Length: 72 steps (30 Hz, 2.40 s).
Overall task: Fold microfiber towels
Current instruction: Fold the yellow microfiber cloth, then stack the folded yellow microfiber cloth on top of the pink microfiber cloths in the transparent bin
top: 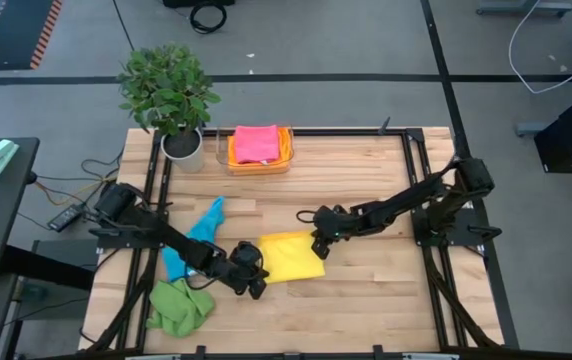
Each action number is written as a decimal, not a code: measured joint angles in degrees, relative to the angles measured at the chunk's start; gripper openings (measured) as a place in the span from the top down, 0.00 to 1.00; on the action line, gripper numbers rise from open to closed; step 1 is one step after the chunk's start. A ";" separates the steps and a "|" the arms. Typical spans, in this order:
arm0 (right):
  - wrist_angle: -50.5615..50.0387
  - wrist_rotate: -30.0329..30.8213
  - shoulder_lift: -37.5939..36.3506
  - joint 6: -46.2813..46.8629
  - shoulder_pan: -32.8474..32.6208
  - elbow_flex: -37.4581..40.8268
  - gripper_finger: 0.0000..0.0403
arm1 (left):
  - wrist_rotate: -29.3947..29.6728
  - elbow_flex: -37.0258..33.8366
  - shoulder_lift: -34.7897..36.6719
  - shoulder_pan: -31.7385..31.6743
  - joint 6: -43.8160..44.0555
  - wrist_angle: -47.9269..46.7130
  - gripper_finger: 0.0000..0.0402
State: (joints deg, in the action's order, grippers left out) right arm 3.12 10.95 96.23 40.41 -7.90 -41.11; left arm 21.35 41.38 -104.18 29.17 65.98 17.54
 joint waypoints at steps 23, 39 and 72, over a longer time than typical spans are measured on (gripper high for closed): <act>-0.70 1.84 -8.60 4.08 1.39 0.03 0.93 | -1.37 -0.15 10.24 -0.80 -0.80 -1.93 0.82; -4.53 -2.50 -7.00 21.75 -3.91 -0.01 0.48 | -5.06 -0.06 11.89 -0.19 28.17 -14.52 0.43; 16.17 -6.14 4.14 25.58 -1.60 5.49 0.41 | 4.20 0.05 4.55 -7.06 30.62 -16.18 0.56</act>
State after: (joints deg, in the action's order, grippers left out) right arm 19.29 4.81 100.38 65.99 -9.50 -35.62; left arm 25.55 41.43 -99.64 22.10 96.60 1.37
